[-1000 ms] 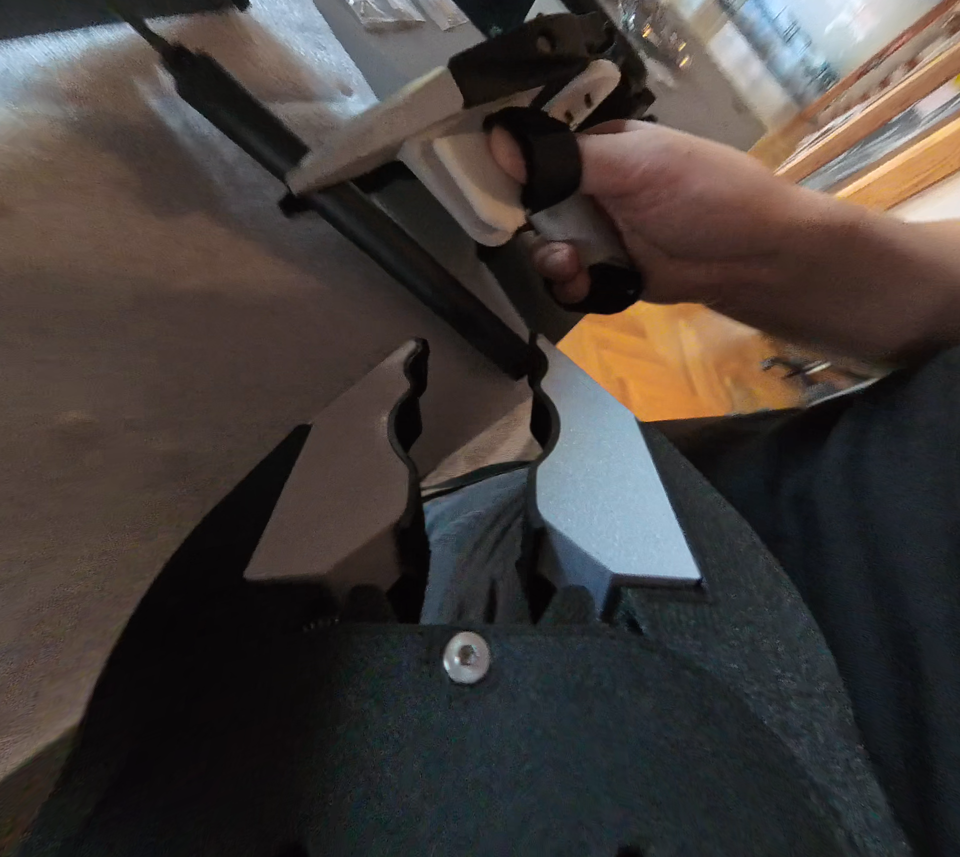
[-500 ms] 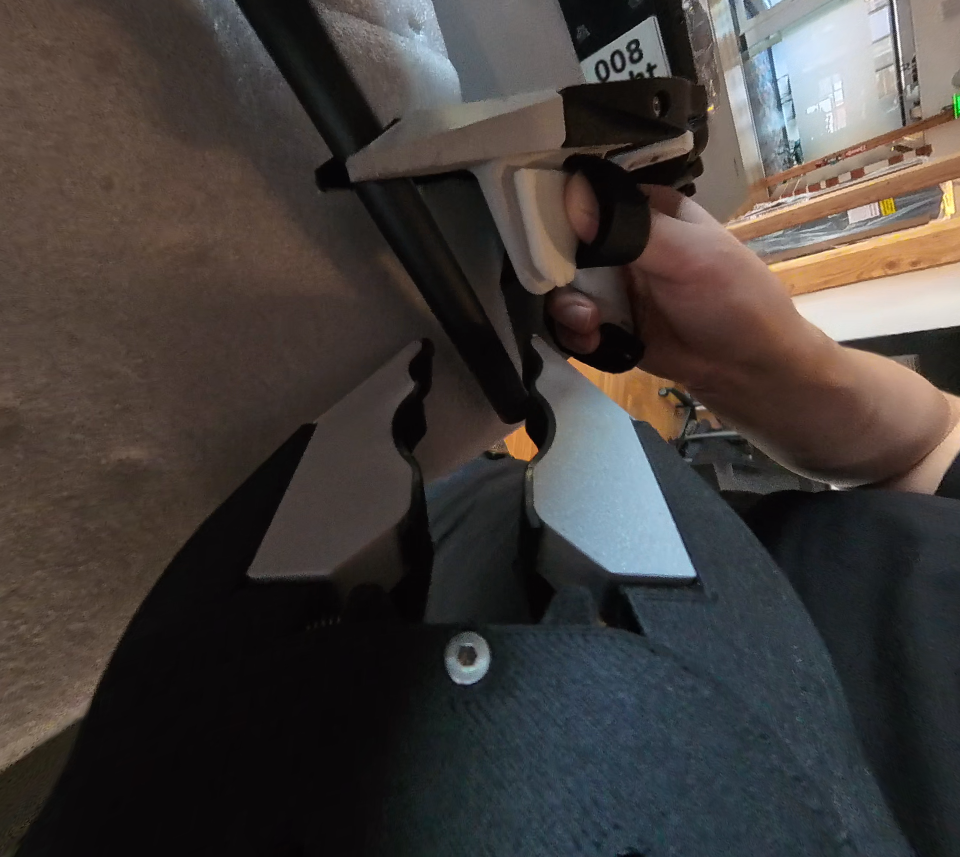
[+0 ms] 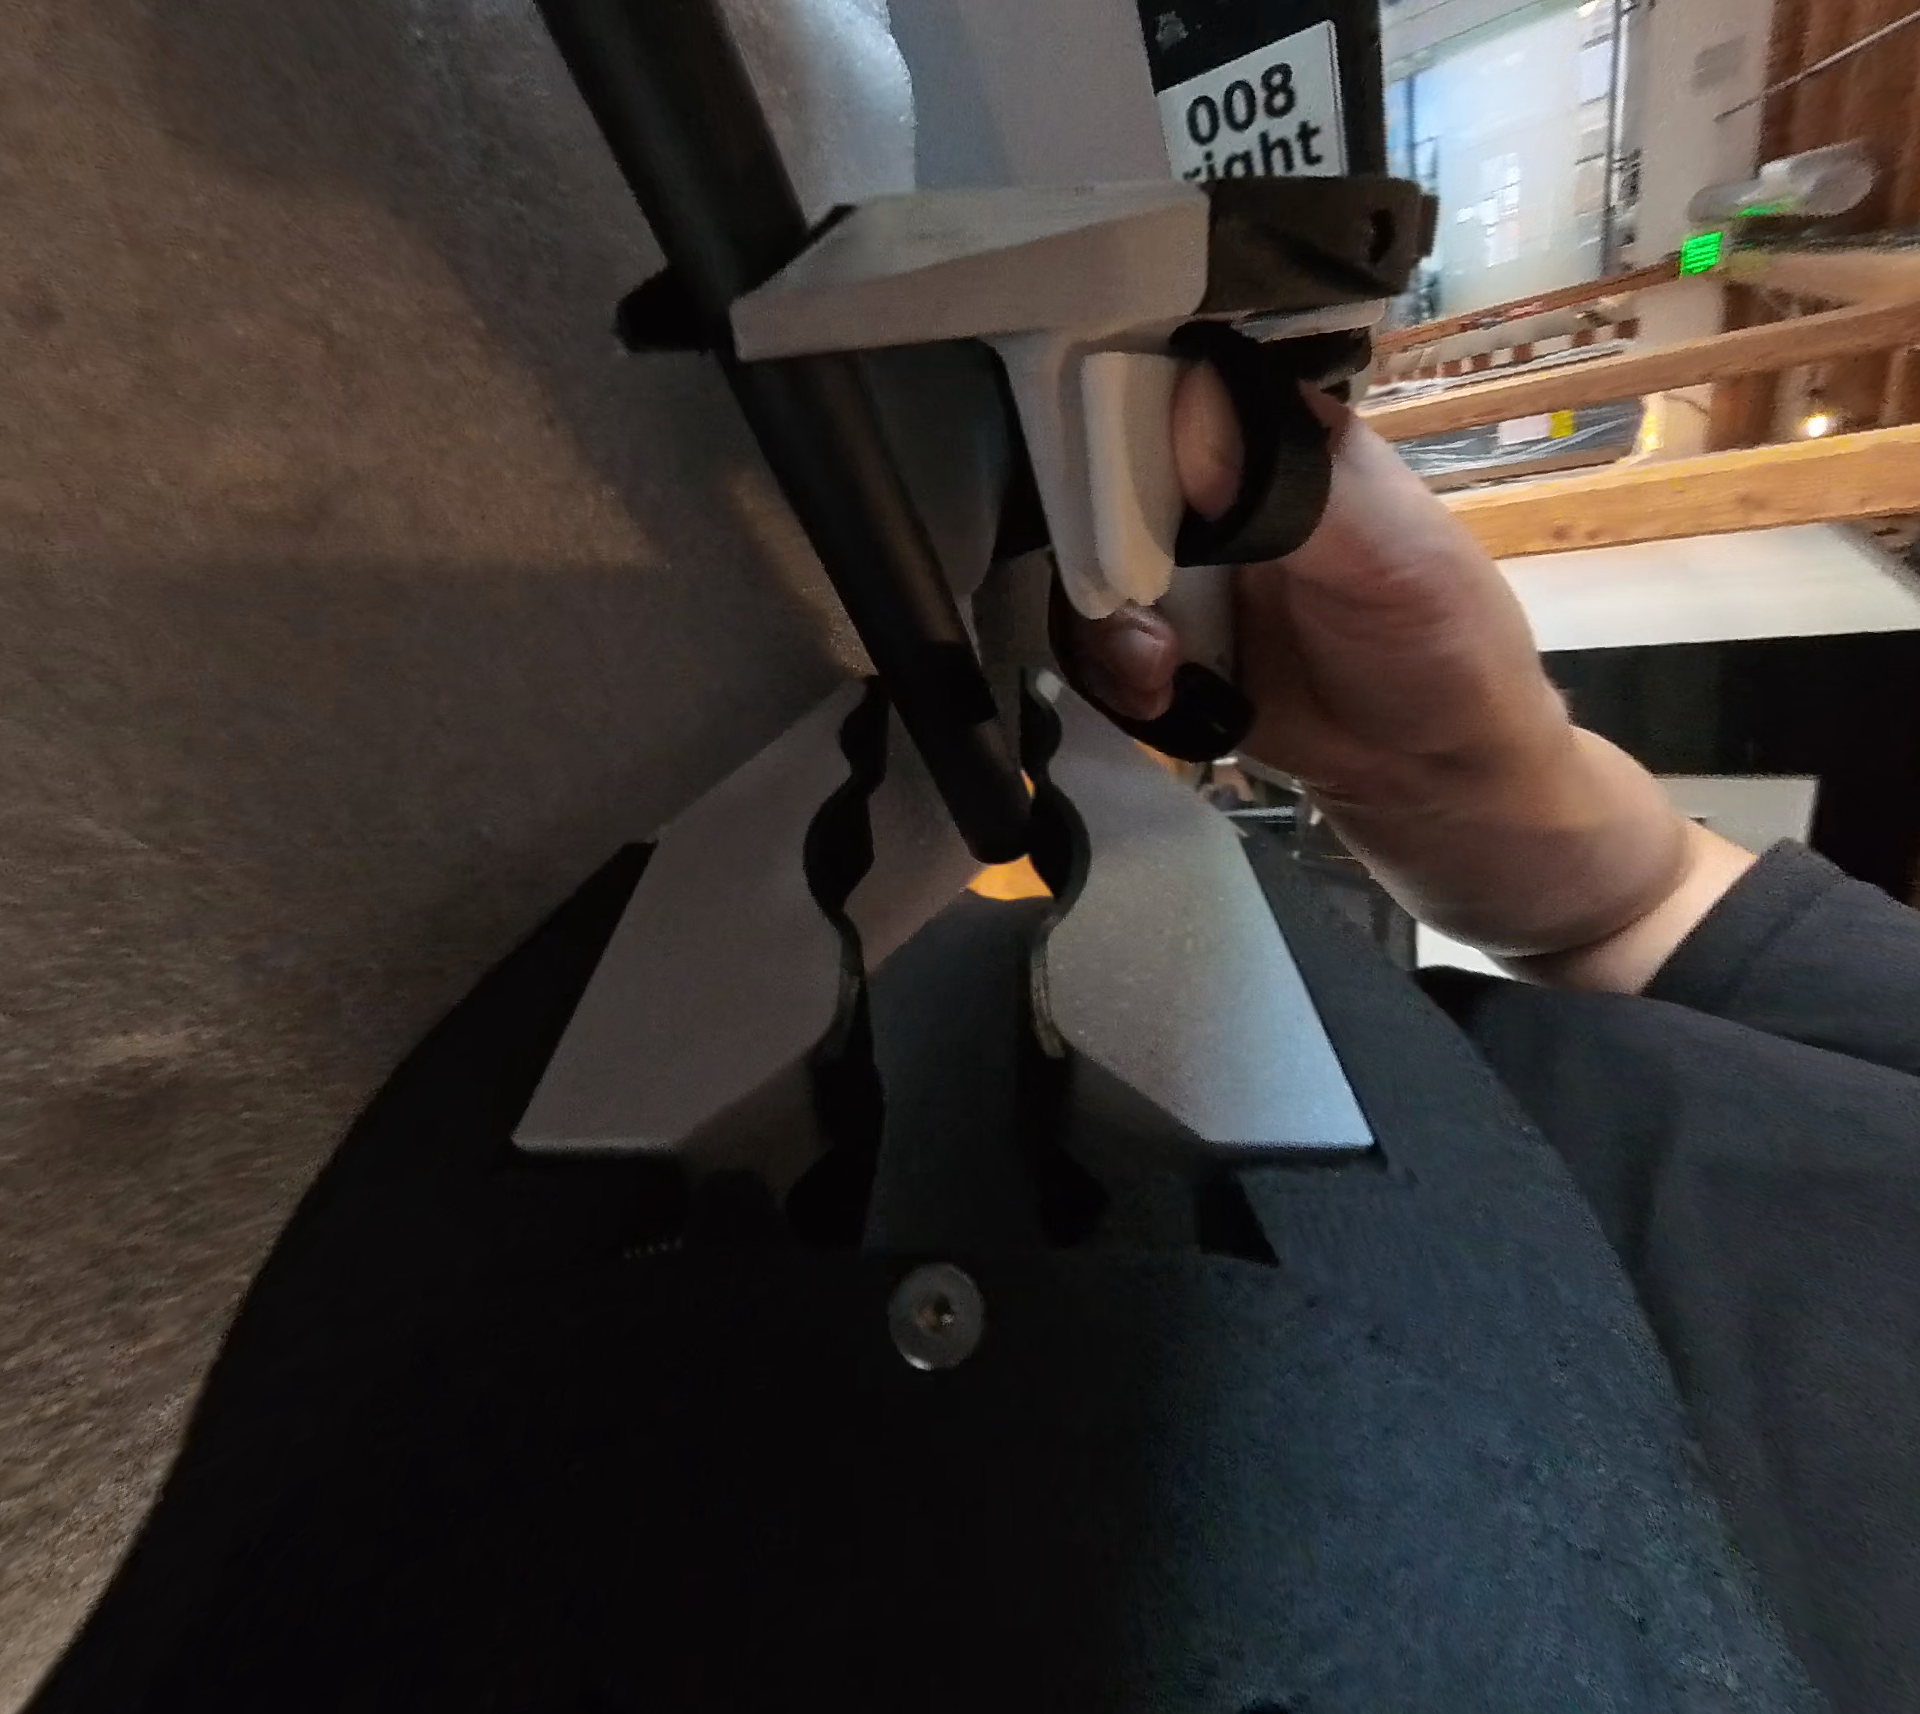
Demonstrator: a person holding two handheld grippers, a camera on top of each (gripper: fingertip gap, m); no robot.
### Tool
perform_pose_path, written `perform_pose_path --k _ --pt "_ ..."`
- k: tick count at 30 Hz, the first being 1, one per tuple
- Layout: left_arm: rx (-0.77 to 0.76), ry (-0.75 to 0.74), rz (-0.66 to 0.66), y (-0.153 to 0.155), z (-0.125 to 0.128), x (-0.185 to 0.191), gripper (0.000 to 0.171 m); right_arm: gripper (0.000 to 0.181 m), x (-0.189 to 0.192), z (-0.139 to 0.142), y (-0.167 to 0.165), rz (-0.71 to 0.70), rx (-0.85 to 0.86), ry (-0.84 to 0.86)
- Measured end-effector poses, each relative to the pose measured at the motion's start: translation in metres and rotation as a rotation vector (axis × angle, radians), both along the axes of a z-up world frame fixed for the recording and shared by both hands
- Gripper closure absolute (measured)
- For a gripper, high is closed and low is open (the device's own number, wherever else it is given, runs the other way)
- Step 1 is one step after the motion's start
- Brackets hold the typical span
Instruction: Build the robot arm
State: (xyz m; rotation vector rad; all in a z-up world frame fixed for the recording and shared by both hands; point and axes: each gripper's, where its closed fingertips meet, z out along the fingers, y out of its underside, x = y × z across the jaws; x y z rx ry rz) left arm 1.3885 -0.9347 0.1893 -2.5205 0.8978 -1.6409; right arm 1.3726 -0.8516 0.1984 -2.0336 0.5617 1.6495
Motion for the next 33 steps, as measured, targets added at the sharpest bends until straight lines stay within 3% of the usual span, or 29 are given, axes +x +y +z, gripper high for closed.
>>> perform_pose_path --k 1,13,21,24,29,33 --pt "-0.011 -0.007 0.001 -0.001 0.000 0.001 0.148 0.164 0.000 0.000 0.000 0.000 -0.001 0.007" --pt "-0.004 0.083 -0.046 -0.003 -0.004 0.006 0.151 0.164 0.002 0.002 0.000 -0.016 0.013 0.016" --pt "-0.032 0.121 -0.078 -0.004 -0.005 0.002 0.152 0.159 0.004 -0.001 -0.009 0.058 -0.019 -0.028" --pt "-0.033 0.125 -0.080 -0.004 -0.005 0.002 0.152 0.154 0.010 0.002 -0.018 0.110 -0.004 -0.101" --pt "-0.024 0.137 -0.082 -0.004 -0.006 0.003 0.152 0.144 0.032 0.005 -0.009 0.081 0.179 -0.536" --pt "-0.004 0.158 -0.089 -0.004 -0.006 0.003 0.151 0.140 0.018 0.005 -0.003 0.138 0.249 -0.700"
